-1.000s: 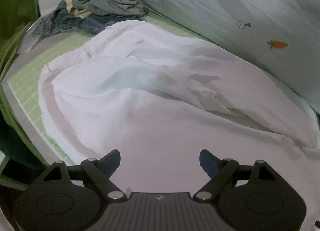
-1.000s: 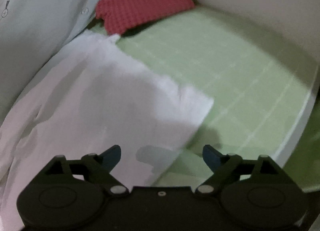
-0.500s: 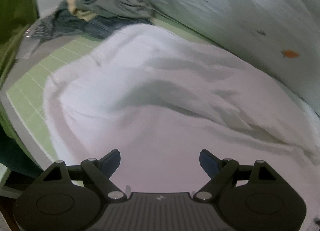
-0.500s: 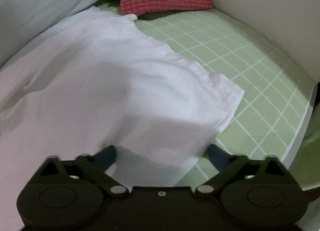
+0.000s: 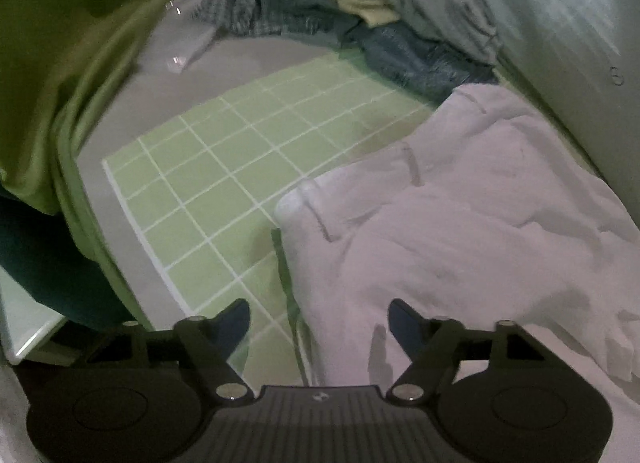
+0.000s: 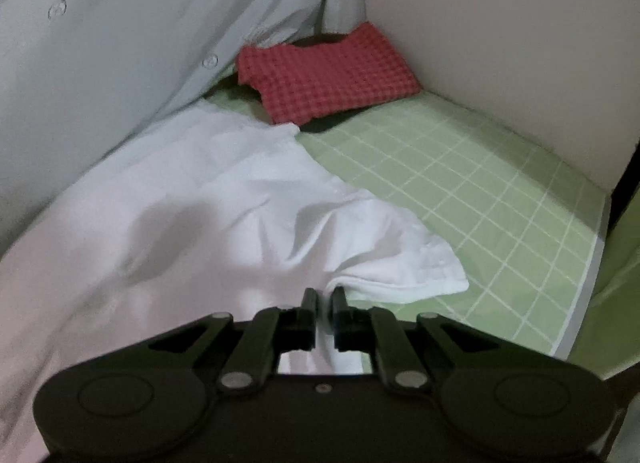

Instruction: Fold clothes

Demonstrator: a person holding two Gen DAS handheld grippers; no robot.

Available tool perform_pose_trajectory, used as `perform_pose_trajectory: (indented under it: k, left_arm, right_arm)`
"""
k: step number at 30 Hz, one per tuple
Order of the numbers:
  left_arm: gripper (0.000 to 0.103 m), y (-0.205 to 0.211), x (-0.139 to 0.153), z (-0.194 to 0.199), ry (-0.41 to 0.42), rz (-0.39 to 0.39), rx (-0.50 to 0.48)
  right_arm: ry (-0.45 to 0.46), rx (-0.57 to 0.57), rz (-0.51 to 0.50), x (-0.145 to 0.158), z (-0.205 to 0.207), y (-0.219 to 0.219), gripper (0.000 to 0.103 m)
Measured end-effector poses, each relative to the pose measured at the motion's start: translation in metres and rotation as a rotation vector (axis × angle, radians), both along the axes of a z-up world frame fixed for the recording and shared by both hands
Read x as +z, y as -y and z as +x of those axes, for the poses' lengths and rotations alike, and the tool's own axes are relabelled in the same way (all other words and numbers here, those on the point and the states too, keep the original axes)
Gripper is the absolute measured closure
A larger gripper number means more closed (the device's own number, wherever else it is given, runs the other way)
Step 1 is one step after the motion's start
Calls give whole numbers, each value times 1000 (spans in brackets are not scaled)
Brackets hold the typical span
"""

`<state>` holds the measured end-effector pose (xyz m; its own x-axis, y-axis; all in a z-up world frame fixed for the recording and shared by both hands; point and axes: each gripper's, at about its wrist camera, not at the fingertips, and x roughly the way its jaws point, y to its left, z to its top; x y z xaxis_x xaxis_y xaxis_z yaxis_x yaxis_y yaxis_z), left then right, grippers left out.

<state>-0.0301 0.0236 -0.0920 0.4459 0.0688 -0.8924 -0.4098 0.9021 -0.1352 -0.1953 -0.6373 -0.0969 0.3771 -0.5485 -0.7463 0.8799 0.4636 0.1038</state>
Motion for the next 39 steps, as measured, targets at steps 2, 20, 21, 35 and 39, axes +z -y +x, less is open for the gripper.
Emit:
perform_pose_trajectory:
  k: [2, 20, 21, 35, 39]
  left_arm:
    - [47, -7, -8, 9, -22, -16, -23]
    - [91, -17, 23, -1, 157, -62, 53]
    - [91, -16, 28, -4, 171, -51, 61]
    - [95, 8, 173, -35, 428, 151, 99]
    - [95, 23, 153, -9, 407, 91, 118]
  right_arm:
    - [39, -16, 8, 3, 3, -2, 95]
    - [258, -103, -12, 48, -34, -8, 97]
    - [266, -94, -12, 52, -40, -7, 97]
    - [399, 135, -313, 174, -68, -16, 98]
    - [349, 125, -361, 153, -39, -4, 100]
